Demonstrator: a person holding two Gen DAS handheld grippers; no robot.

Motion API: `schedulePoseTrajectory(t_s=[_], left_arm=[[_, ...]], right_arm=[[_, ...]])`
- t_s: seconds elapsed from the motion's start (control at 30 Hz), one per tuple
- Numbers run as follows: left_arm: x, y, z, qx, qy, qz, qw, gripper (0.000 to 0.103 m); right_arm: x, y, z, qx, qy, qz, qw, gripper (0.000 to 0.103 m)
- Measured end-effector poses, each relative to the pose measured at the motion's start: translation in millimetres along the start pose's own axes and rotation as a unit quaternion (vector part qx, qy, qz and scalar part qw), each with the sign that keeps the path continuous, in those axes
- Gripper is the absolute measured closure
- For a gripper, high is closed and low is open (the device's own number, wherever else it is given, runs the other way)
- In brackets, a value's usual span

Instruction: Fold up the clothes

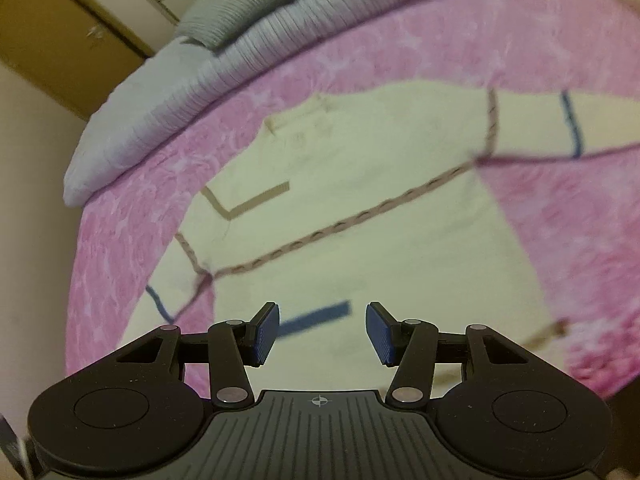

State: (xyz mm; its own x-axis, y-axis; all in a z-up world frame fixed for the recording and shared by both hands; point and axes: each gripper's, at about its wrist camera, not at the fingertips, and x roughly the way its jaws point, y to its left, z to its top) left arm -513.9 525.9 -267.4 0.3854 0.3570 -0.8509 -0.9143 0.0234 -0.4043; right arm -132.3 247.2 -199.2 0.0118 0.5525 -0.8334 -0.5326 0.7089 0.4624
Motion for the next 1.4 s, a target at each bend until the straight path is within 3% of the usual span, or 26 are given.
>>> schedulePoseTrajectory(t_s=[0.17,0.3,0.47,0.7,0.8,0.83,0.87,0.97,1.07,1.17,1.27,1.37,1.4], left_arm=[[52,40,35,-0.069,-0.010,0.023,0.9973,0.069],[79,64,51,-0.132,-0.032,0.011,0.9907,0.069],[101,90,64,-0.216,-0.069,-0.012,0.9738,0.069],[126,121,65,-0.320,-0.103,-0.025,0.9416,0.069],[131,117,66,-0.317,-0.124,-0.023,0.9399,0.071],[131,113,67,-0.302,-0.134,-0.025,0.9434,0.079],[130,106,69,-0.279,-0.138,-0.026,0.9500,0.101],[117,67,73,-0.184,-0.169,-0.041,0.9675,0.101],[88,6,72,-0.067,-0.208,-0.090,0.9718,0.101],[55,-79,51,0.056,-0.210,-0.190,0.9575,0.101],[44,-162,5,0.169,-0.161,-0.294,0.9269,0.098],[79,-215,-49,0.197,-0.025,-0.348,0.9163,0.088],[94,-226,-67,0.204,0.023,-0.336,0.9193,0.089]], right_arm=[[72,17,10,0.004,0.003,-0.020,1.000,0.051],[120,24,16,0.010,0.009,-0.025,1.000,0.051],[157,30,13,-0.001,0.027,-0.022,0.999,0.051],[178,18,11,0.011,0.043,-0.019,0.999,0.051],[180,8,13,0.015,0.047,-0.020,0.999,0.051],[180,4,14,0.017,0.047,-0.020,0.999,0.051],[179,-1,15,0.019,0.048,-0.019,0.998,0.051],[174,-15,22,0.025,0.044,-0.017,0.999,0.051],[162,-34,32,0.035,0.034,-0.018,0.999,0.051],[150,-53,42,0.044,0.025,-0.019,0.999,0.051],[138,-73,52,0.056,0.014,-0.020,0.998,0.051],[127,-93,63,0.074,-0.003,-0.019,0.997,0.051],[124,-99,65,0.082,-0.006,-0.019,0.996,0.051]])
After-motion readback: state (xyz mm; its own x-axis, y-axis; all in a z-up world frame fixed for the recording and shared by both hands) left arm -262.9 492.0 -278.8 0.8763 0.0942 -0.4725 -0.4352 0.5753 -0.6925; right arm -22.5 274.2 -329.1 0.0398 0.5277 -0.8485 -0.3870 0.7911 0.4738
